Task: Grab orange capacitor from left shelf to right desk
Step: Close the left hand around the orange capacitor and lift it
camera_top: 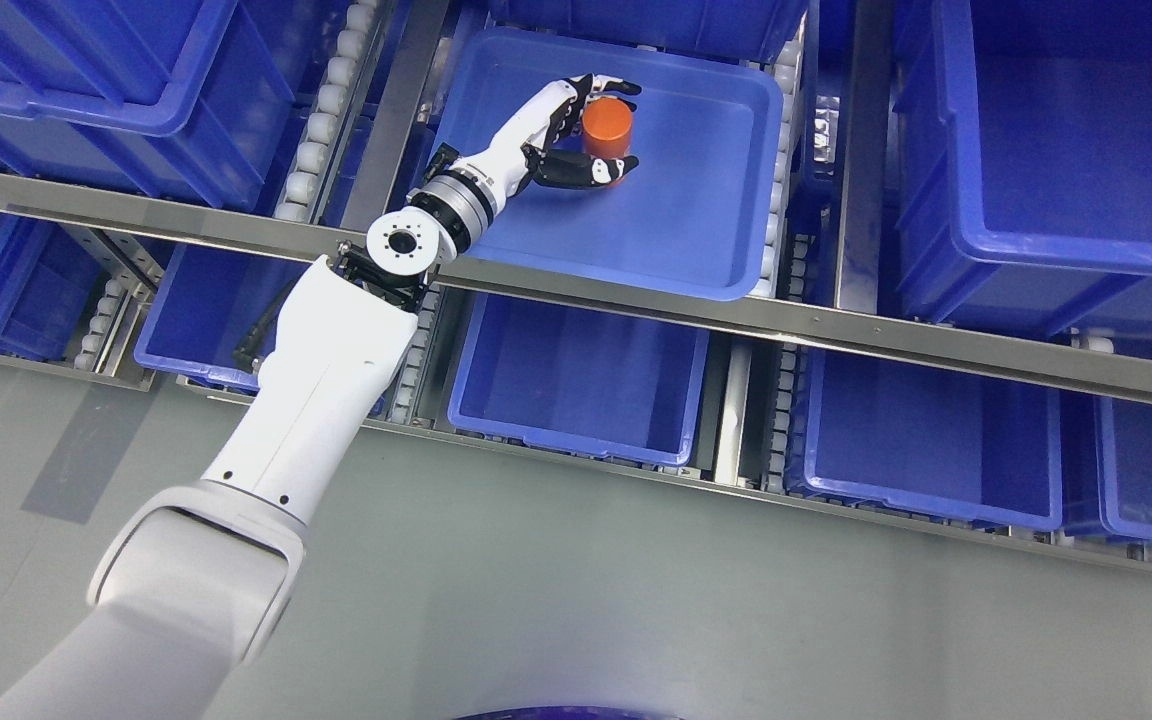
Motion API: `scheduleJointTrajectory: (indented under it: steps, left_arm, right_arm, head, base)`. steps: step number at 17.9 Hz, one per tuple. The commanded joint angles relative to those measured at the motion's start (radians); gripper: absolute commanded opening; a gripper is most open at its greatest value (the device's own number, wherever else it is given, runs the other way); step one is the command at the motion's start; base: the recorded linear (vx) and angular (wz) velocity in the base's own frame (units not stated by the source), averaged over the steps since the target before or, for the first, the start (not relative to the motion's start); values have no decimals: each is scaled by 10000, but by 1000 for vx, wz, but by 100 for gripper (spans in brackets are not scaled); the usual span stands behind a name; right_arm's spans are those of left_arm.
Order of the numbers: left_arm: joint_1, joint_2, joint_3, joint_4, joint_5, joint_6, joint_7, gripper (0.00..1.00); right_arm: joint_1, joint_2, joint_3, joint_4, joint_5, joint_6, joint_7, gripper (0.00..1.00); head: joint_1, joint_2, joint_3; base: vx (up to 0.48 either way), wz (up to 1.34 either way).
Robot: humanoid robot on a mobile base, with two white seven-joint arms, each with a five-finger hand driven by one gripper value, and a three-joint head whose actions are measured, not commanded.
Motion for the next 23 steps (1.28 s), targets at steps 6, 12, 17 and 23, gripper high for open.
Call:
scheduleJointTrajectory:
  steps: [6, 12, 17, 23]
  left_arm:
    - [-35, 174, 1232, 975, 314, -924, -90, 1]
    - [438, 174, 2320, -3248, 1294, 312, -702, 1]
    - [1561, 174, 3258, -6263, 1587, 655, 395, 2]
    - [3502, 174, 1943, -7520, 1572, -1198, 3285, 2]
  right_arm:
    - [138, -175, -107, -337, 0, 0, 1, 100]
    - [138, -175, -107, -337, 0, 0, 1, 100]
    - [138, -175, -107, -337, 0, 0, 1, 100]
    - [138, -175, -107, -337, 0, 0, 1, 100]
  head:
    - [0, 0, 0]
    - [0, 0, 0]
    - [0, 0, 0]
    - [0, 0, 0]
  base:
    - [0, 0]
    - [0, 0]
    - [0, 0]
    - [0, 0]
